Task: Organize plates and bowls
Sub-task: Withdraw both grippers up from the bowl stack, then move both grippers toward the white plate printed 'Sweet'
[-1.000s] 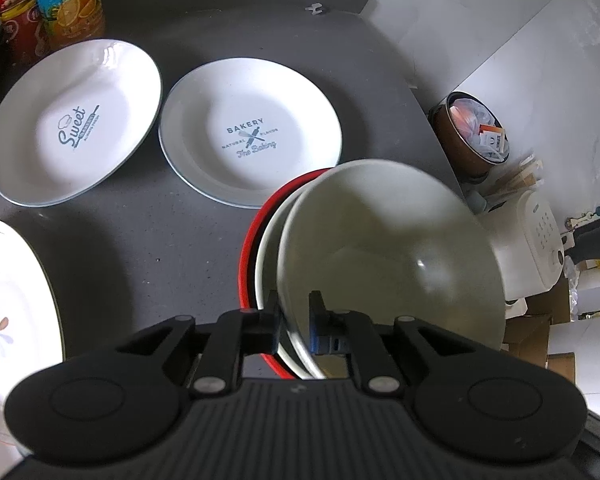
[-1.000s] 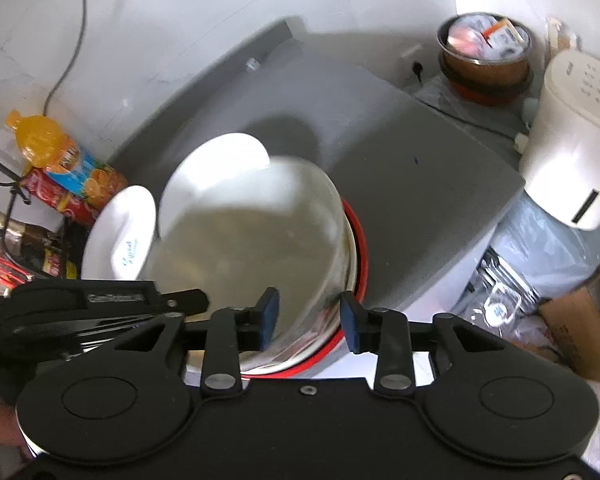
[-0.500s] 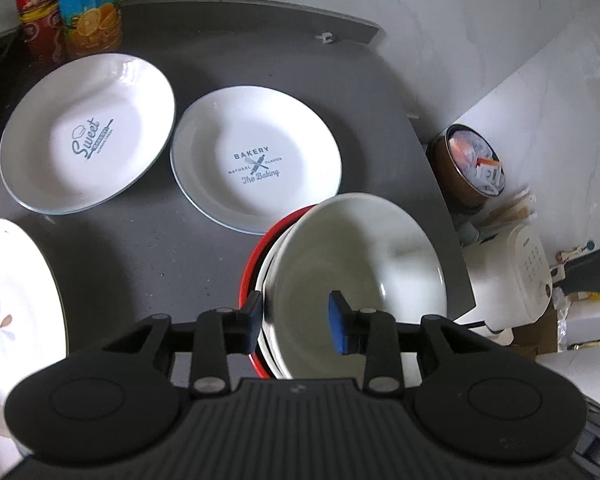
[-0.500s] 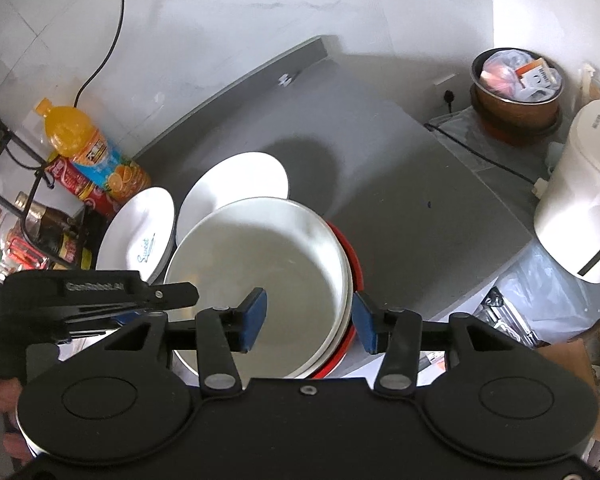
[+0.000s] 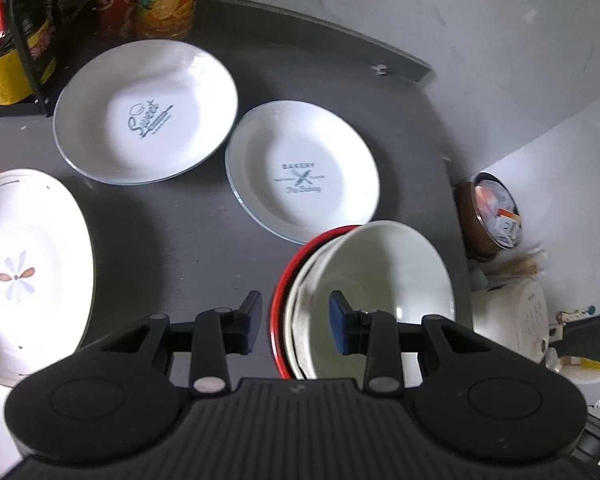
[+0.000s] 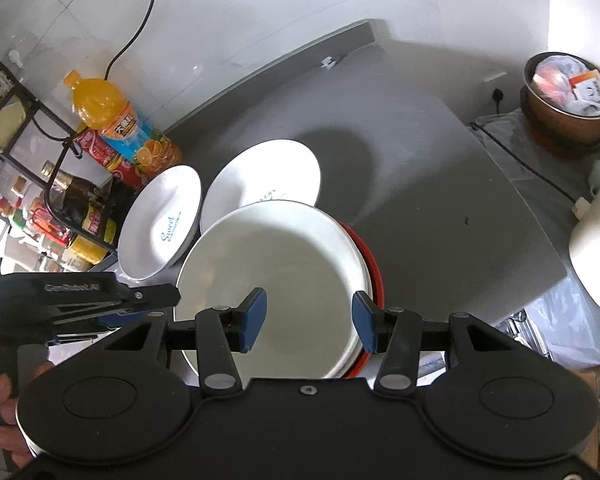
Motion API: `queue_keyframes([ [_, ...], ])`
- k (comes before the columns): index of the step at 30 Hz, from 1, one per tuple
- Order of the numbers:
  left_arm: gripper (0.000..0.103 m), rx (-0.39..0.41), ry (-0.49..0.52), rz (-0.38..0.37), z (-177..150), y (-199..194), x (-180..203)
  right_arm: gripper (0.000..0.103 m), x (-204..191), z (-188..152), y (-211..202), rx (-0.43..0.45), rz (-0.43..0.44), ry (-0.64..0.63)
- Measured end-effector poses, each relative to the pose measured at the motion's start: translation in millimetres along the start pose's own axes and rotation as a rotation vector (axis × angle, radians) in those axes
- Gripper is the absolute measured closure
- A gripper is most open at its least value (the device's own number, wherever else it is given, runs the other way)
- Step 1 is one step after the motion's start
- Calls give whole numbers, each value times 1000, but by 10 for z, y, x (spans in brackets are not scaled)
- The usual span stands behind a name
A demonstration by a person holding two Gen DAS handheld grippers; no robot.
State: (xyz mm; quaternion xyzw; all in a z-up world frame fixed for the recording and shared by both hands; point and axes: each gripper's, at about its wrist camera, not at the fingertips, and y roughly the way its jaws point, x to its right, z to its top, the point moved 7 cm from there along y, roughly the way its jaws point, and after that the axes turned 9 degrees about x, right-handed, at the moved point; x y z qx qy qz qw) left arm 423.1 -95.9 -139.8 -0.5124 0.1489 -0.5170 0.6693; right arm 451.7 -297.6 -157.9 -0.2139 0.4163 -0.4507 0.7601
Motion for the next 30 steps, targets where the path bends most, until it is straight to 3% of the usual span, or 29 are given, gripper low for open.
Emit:
queue_keyframes([
  [10,69,-11,-59,62,-62,111,-82,56,-26,104,72,-14,28,-35],
  [19,69,-26,-52,57,-52,89,-119,55,-271,92,128,-32,52,-61],
  [24,67,-14,-44,38,8,-88,-226,44,-530,64,160,-32,85,-73],
  [30,53,-22,-11,62,-2,-251,-487,36,-899,-27,230,-50,117,-97],
])
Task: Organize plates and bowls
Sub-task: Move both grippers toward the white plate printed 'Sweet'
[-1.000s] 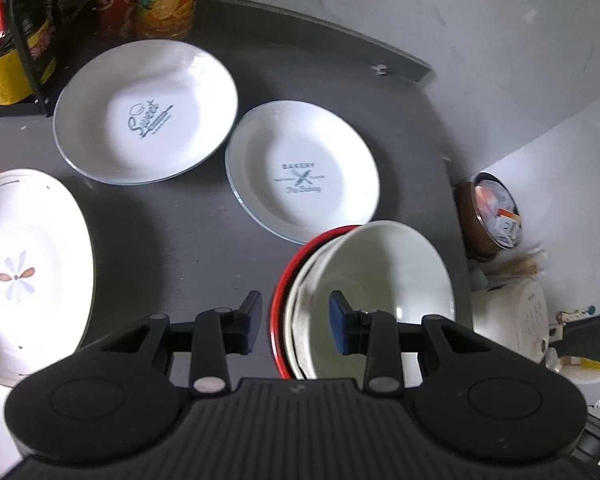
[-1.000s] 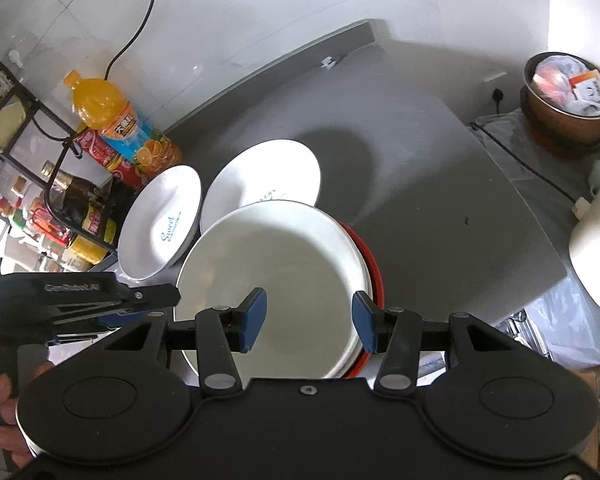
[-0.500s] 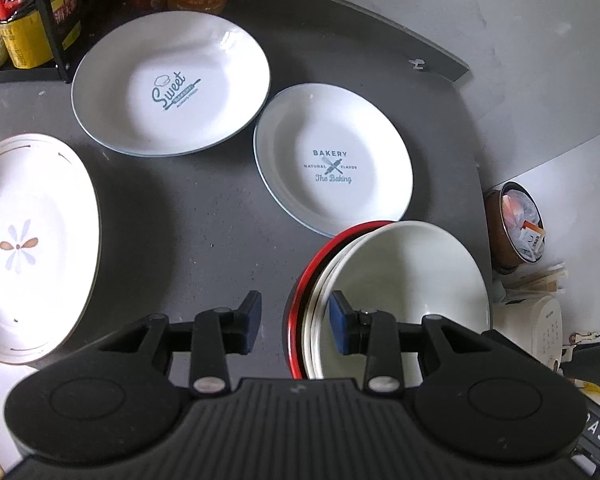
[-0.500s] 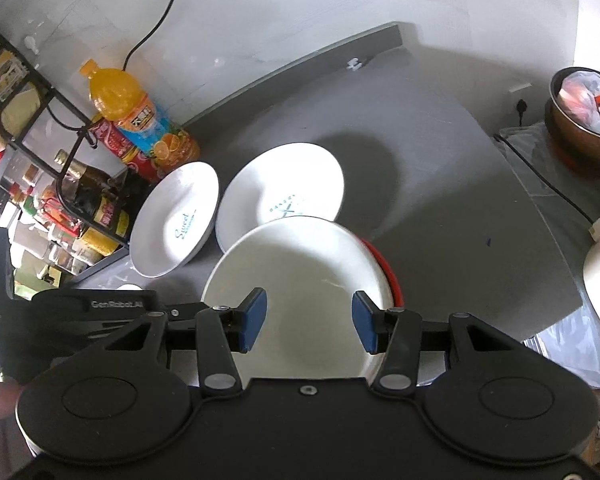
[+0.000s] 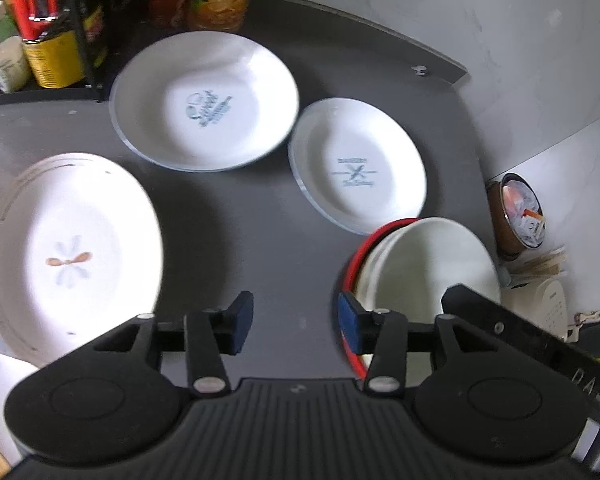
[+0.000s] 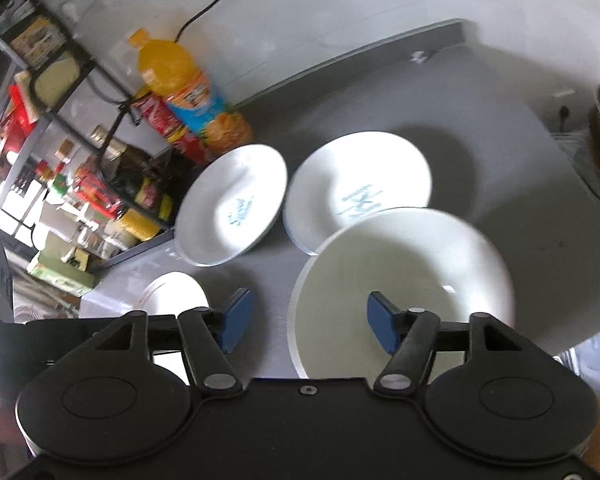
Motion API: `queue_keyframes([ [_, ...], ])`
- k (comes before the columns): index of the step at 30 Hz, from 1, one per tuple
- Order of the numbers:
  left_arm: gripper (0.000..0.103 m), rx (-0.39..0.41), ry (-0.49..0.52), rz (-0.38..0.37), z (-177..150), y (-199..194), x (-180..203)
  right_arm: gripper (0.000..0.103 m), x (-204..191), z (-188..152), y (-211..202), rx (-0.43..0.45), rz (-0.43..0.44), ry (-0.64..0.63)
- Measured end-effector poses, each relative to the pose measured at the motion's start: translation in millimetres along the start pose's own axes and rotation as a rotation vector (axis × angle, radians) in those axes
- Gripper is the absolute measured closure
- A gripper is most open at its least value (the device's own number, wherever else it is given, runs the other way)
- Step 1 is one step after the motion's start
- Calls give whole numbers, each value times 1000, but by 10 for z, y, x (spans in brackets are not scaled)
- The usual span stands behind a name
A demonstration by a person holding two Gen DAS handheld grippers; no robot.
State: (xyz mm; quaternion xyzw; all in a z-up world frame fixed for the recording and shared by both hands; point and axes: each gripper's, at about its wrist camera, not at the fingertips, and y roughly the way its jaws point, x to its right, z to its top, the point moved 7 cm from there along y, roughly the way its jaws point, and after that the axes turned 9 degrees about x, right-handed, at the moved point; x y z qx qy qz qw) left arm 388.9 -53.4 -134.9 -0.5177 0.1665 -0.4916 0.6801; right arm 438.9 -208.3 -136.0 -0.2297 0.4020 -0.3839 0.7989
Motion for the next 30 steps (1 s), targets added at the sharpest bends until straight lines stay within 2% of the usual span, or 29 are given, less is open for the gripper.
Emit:
queue_keyframes([
  [2,40,10,23,27,14,-56,-119,30,-113,-28,47,-9,5,-33],
  [5,31,30,71,76,33,-151,-289,26,-256,-65,125,-28,10,-66],
  [8,25,36,77,101,52,-223,-474,21,-395,-104,208,-43,21,-88],
  [13,23,39,62,146,70,-301,-804,19,-581,-140,331,-59,20,-124],
  [18,22,54,46,153,149,-356,-1026,13,-753,-156,443,-67,13,-176],
  [25,22,82,5,118,311,-407,-1231,12,-911,-156,601,-75,-4,-234],
  [30,22,95,-8,128,472,-377,-1413,10,-987,-112,730,-61,-28,-240],
])
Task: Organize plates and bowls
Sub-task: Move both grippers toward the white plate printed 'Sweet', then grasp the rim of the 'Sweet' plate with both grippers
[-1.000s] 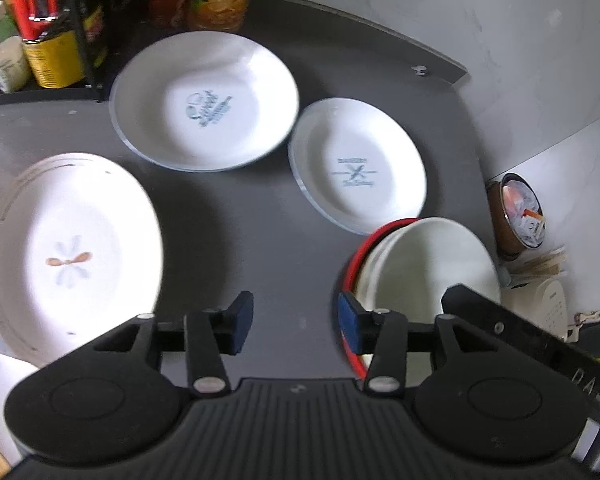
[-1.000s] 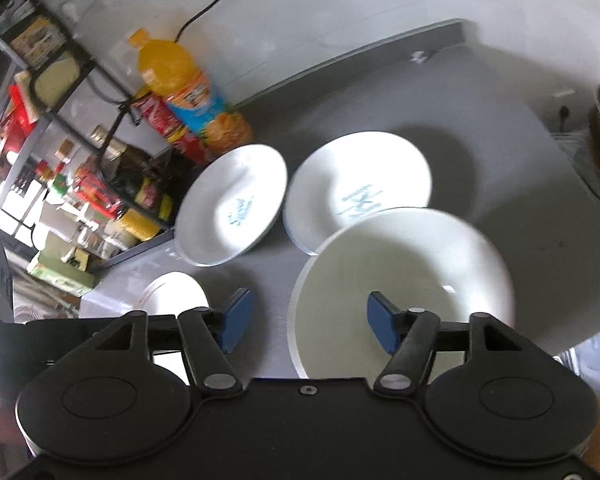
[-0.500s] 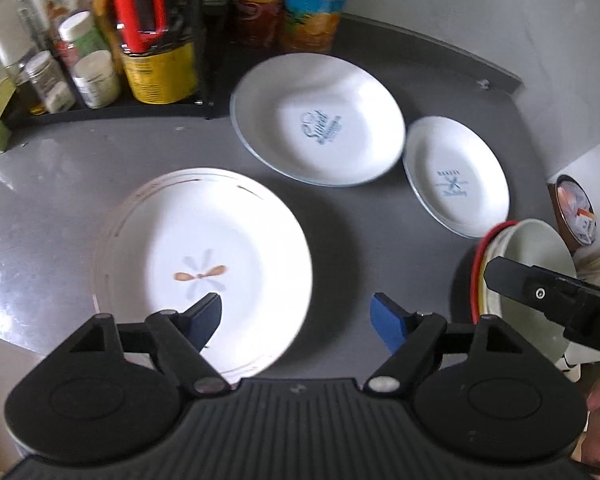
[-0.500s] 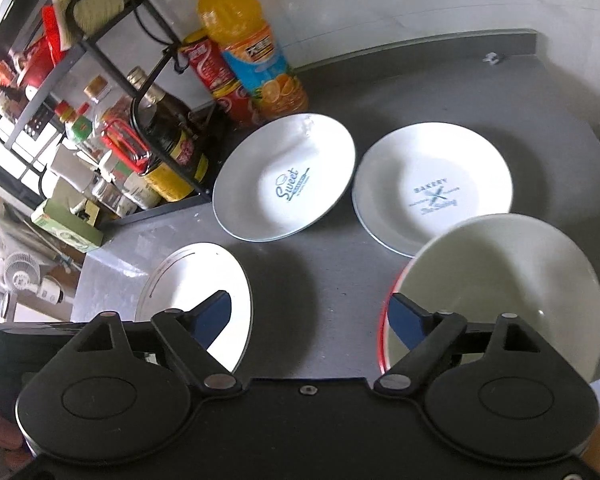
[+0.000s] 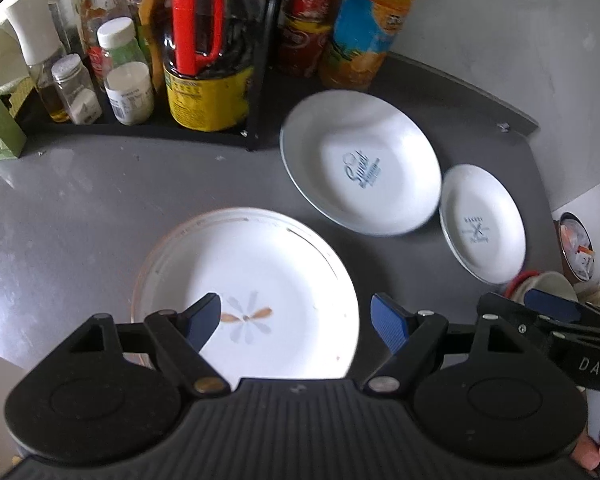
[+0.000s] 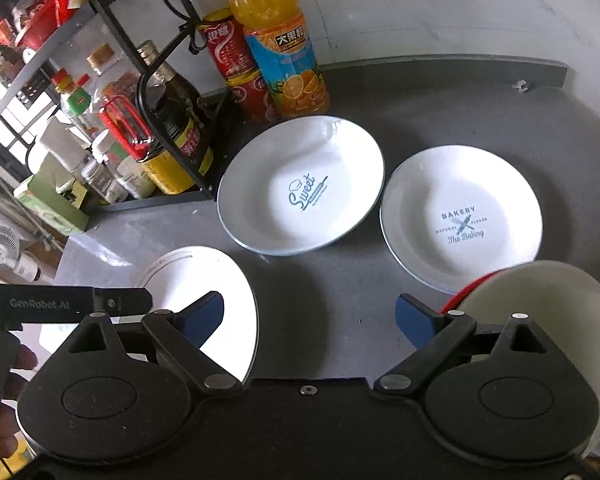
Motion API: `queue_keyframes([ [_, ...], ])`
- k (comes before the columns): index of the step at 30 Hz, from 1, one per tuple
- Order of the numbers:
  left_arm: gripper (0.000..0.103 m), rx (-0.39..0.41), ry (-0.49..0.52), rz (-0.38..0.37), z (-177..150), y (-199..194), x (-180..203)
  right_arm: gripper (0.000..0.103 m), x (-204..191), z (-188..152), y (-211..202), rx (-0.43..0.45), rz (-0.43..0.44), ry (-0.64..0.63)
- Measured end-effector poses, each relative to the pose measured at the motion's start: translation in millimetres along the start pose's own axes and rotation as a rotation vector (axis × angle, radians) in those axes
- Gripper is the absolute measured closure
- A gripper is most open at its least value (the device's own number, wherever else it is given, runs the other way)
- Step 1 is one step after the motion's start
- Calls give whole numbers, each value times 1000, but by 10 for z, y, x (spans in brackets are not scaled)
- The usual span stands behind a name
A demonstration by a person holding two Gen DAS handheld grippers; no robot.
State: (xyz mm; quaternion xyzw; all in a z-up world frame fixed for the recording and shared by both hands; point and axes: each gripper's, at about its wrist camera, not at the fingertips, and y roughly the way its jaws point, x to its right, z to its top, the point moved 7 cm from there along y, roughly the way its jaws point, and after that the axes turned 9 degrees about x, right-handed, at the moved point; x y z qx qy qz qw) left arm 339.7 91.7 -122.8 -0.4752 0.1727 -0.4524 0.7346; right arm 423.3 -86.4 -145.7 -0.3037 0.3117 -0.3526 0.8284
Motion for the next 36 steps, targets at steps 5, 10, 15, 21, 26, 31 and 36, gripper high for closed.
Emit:
queue_keyframes([
  [5,22,19,-4,-13,204,98,-78,10,-24,109,136,37,-35,13],
  [10,22,26,16,-31,417,317,-80,11,5,206,359,50,-56,70],
  [15,23,31,33,-45,564,572,-93,20,70,229,617,38,-79,164],
  [21,27,-1,59,-58,619,937,-96,34,141,133,905,5,-101,266],
  [26,36,-18,76,-80,602,1194,-78,39,184,79,1105,-6,-134,300],
  [31,48,-37,84,-89,592,1424,-33,44,265,20,1262,-18,-169,344],
  [36,61,-39,86,-108,590,1554,1,54,319,-15,1373,-11,-181,393],
])
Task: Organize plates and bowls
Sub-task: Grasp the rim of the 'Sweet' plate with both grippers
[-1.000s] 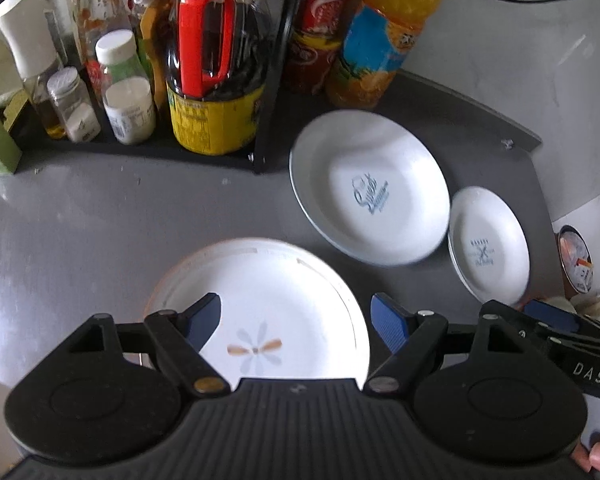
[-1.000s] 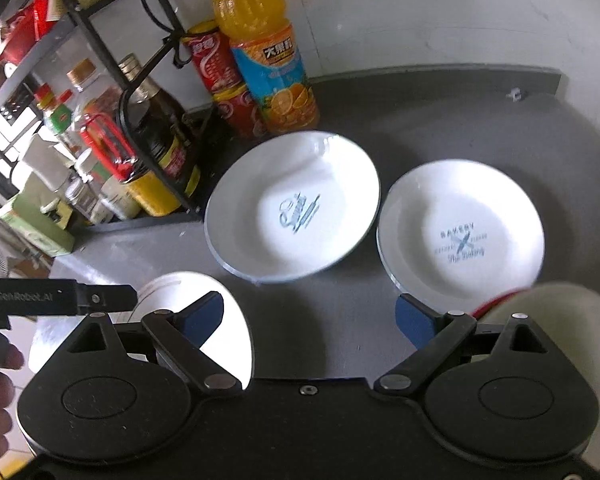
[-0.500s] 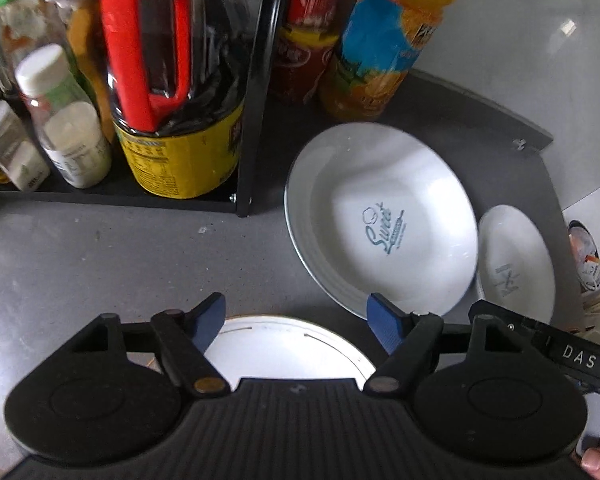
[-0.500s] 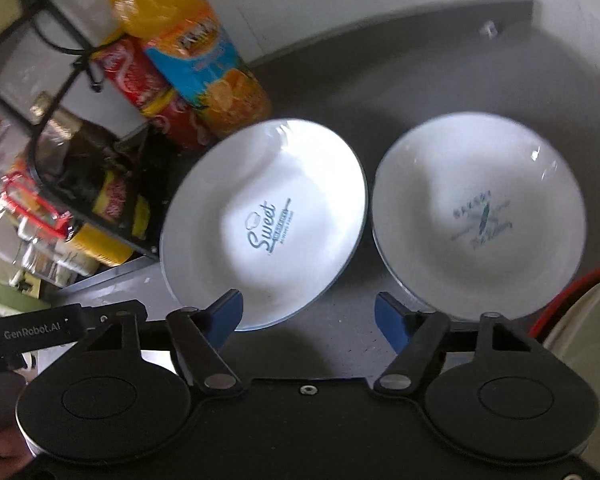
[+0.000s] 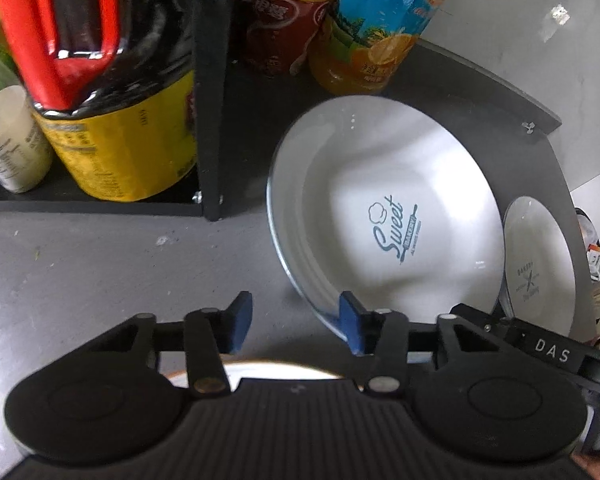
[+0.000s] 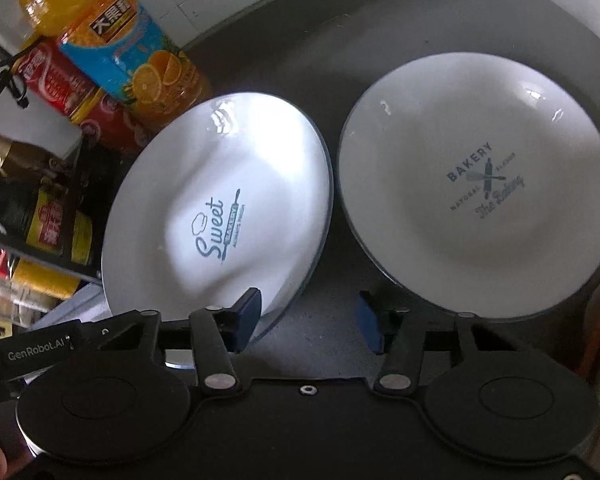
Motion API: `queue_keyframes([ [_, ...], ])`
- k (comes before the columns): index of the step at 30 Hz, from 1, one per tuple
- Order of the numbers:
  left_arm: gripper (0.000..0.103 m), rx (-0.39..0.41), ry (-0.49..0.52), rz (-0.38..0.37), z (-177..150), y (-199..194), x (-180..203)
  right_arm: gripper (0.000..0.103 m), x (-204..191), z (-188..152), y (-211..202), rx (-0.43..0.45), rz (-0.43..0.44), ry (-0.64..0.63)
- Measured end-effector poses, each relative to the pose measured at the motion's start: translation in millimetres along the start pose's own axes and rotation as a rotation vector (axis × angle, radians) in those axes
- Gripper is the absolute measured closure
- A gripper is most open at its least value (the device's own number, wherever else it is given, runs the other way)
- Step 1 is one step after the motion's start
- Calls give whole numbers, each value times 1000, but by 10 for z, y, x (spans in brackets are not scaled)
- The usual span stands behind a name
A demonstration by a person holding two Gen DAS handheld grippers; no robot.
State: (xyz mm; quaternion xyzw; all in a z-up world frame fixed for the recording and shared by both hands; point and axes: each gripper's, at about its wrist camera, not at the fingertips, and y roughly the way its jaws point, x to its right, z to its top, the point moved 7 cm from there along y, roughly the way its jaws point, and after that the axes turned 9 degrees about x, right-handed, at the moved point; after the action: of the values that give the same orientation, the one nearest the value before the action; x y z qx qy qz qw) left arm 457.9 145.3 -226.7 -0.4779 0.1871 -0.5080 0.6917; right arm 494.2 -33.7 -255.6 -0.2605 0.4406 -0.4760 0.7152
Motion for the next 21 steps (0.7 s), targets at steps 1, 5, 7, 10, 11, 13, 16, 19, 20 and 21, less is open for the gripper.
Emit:
queue_keyframes([
  [1,63,2,2,1,9,15,7,57,-3,2,20,2,2,5],
  [5,68,8,-22,-7,48,85,-21,60,-41,61,74,27,15,20],
  [7,70,9,-37,-8,53,124,-34,60,-46,88,95,36,19,28],
  [10,74,13,-46,-5,61,199,-15,60,-72,141,137,48,11,14],
  [11,76,13,-57,-5,65,219,-12,60,-84,159,153,50,8,7],
  [13,81,12,-68,-5,76,240,12,64,-99,185,179,51,5,1],
  [16,81,17,-85,15,85,237,17,85,-39,206,185,45,-32,-4],
  [19,83,-8,-130,16,88,237,-10,87,-5,206,141,28,-31,0],
  [20,83,-21,-145,16,79,225,-10,87,-39,205,103,41,-38,-39],
  [21,83,-24,-146,19,86,210,4,87,-80,205,60,58,-37,-79],
])
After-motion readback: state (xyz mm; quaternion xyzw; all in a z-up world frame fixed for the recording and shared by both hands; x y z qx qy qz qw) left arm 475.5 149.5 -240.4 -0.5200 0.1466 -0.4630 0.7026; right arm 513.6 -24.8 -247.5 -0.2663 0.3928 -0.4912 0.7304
